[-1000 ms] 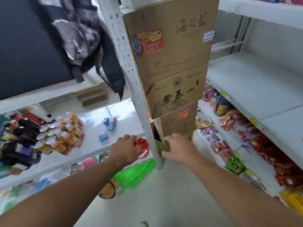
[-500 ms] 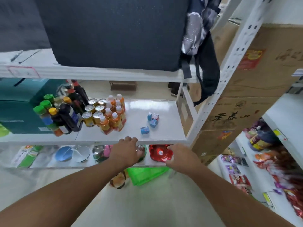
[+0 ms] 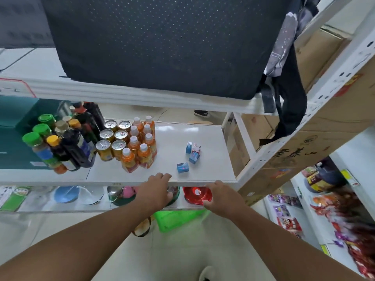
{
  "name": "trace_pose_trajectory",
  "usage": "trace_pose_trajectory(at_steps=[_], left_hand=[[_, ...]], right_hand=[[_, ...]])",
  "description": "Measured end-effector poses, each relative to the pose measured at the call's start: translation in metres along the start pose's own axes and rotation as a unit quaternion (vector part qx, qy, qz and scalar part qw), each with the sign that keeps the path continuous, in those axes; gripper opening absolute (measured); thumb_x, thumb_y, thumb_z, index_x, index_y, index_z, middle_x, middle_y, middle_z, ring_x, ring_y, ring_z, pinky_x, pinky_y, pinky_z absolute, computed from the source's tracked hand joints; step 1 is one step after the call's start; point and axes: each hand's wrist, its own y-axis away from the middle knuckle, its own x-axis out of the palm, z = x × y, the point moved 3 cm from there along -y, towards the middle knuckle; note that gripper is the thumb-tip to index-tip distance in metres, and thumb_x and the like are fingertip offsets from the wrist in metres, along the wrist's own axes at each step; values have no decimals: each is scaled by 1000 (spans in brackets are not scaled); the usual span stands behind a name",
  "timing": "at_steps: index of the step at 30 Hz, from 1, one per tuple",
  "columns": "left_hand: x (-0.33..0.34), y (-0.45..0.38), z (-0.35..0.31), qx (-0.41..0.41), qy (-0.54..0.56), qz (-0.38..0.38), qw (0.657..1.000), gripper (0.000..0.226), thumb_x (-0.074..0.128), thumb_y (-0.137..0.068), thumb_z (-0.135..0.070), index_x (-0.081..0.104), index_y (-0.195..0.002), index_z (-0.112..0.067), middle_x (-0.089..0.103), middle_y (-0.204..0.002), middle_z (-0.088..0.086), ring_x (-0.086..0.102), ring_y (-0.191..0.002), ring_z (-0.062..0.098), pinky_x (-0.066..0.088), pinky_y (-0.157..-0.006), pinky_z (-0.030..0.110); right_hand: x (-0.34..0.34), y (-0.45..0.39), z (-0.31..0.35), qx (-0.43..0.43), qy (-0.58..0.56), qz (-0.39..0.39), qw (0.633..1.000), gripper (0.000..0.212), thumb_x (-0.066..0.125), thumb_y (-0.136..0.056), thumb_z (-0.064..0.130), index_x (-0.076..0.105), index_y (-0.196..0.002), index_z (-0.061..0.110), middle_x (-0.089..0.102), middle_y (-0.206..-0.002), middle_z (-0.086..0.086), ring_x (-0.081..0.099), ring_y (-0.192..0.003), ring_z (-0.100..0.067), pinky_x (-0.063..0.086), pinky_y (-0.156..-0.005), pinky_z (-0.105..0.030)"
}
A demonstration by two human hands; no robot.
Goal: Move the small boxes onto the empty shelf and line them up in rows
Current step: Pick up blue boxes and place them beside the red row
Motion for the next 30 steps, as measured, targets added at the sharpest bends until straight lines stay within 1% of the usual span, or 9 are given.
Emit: trace_pose_trajectory(at_steps=[2, 7, 11, 15, 18, 21, 24, 27, 30], left_hand=[[5, -17, -4, -2, -6, 5, 1000, 69, 66, -97, -46, 40, -158, -28, 54, -150, 2, 54, -132, 27, 53, -104, 46], [10, -70, -12, -25, -14, 13, 999, 78, 73, -94, -49, 38, -160, -27, 52, -153, 2, 53, -136, 27, 50, -107, 45], [21, -108, -17, -60, -13, 16, 998, 77, 74, -94, -49, 40, -159, -27, 53, -153, 1, 52, -136, 26, 51, -107, 44], [41, -140, -18, -75, -18, 19, 997, 73, 74, -92, -51, 44, -155, -28, 55, -149, 1, 50, -134, 26, 51, -104, 44], [55, -152, -19, -85, 9, 22, 996, 75, 74, -91, -49, 43, -156, -28, 55, -148, 1, 52, -133, 26, 51, -105, 46], [62, -162, -16, -77, 26, 13, 997, 78, 74, -92, -47, 40, -159, -27, 52, -151, 0, 52, -133, 25, 50, -106, 44], [62, -176, -11, -55, 23, 1, 998, 72, 73, -94, -48, 43, -156, -28, 52, -150, -2, 52, -130, 24, 52, -104, 44], [65, -189, -5, -47, -10, -5, 999, 54, 69, -94, -52, 57, -142, -31, 61, -135, -3, 56, -121, 23, 53, -96, 45], [68, -189, -3, -47, -41, -22, 998, 42, 68, -91, -53, 66, -128, -32, 67, -121, -5, 58, -110, 22, 54, -88, 42]], right_hand=[[-2, -20, -5, -7, 12, 7, 1000, 66, 70, -86, 52, 55, -147, 31, 58, -131, -1, 61, -122, -26, 55, -101, -45], [-5, -94, -26, -47, 31, 31, 998, 71, 70, -89, 40, 47, -156, 30, 54, -143, -2, 57, -129, -27, 54, -103, -44], [-2, -153, -40, -94, 35, 44, 994, 70, 70, -90, 30, 45, -156, 29, 51, -147, 0, 53, -131, -28, 53, -103, -44], [5, -207, -44, -147, 54, 32, 987, 71, 69, -89, 17, 45, -154, 26, 47, -152, 3, 50, -128, -32, 57, -94, -47], [12, -236, -43, -183, 79, 37, 979, 69, 67, -87, 12, 45, -151, 25, 44, -156, 5, 50, -128, -32, 58, -91, -48], [16, -255, -39, -215, 115, 40, 969, 56, 64, -87, 6, 51, -139, 23, 48, -147, 6, 49, -128, -30, 59, -87, -47], [14, -268, -35, -229, 148, 4, 962, 48, 59, -90, 0, 57, -133, 22, 53, -137, 3, 49, -122, -31, 58, -80, -46], [16, -274, -31, -234, 162, -27, 958, 46, 62, -90, -1, 61, -132, 18, 54, -135, -5, 50, -119, -34, 56, -82, -47], [26, -274, -35, -225, 181, -52, 956, 39, 65, -84, 0, 64, -120, 14, 60, -124, -9, 53, -111, -36, 55, -77, -48]])
